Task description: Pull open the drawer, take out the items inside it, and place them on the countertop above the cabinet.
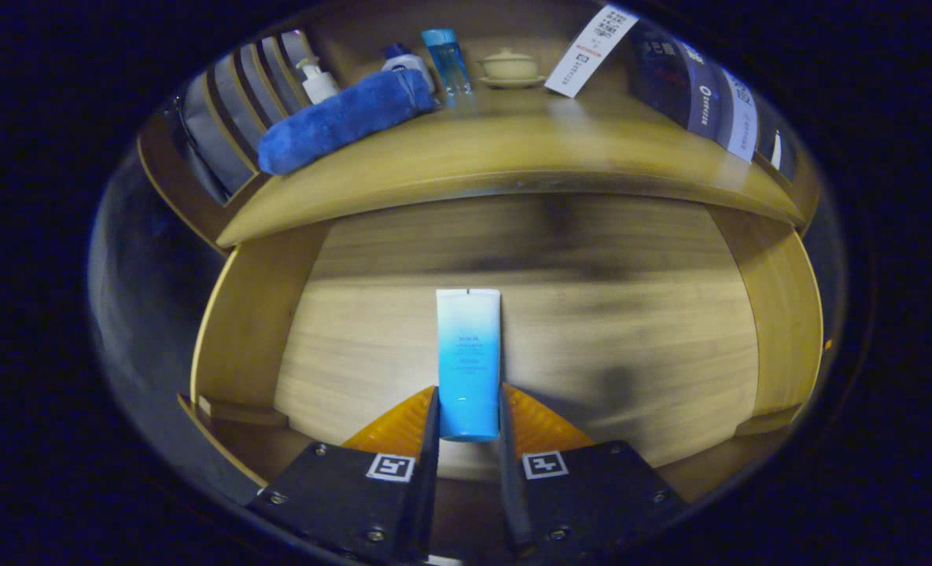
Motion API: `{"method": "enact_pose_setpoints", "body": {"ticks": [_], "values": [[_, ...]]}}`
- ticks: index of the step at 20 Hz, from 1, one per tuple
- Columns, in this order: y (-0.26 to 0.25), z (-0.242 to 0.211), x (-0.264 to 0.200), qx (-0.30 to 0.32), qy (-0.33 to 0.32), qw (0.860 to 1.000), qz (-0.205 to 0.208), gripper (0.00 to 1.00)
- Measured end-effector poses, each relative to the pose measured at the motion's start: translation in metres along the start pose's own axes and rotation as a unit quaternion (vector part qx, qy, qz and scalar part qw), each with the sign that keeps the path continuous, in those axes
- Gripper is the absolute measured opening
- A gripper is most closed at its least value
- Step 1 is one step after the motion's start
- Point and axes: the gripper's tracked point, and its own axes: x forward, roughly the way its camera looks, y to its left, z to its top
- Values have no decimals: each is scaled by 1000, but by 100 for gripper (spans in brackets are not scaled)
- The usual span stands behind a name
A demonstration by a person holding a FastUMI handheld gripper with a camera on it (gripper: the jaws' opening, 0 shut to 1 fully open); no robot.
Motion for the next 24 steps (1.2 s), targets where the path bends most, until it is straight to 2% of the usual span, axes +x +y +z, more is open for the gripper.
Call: {"method": "enact_pose_setpoints", "body": {"ticks": [3,6,11,14,17,20,24], "values": [[24,7,-25,1,-53,998,42,35],[38,21,-51,7,-128,989,77,36],[37,47,-88,-4,-234,969,77,35],[30,71,-106,-7,-297,953,63,35],[12,104,-108,-20,-342,939,20,35],[1,136,-85,-23,-341,939,-24,35],[-21,169,-54,12,-318,945,-74,35]]}}
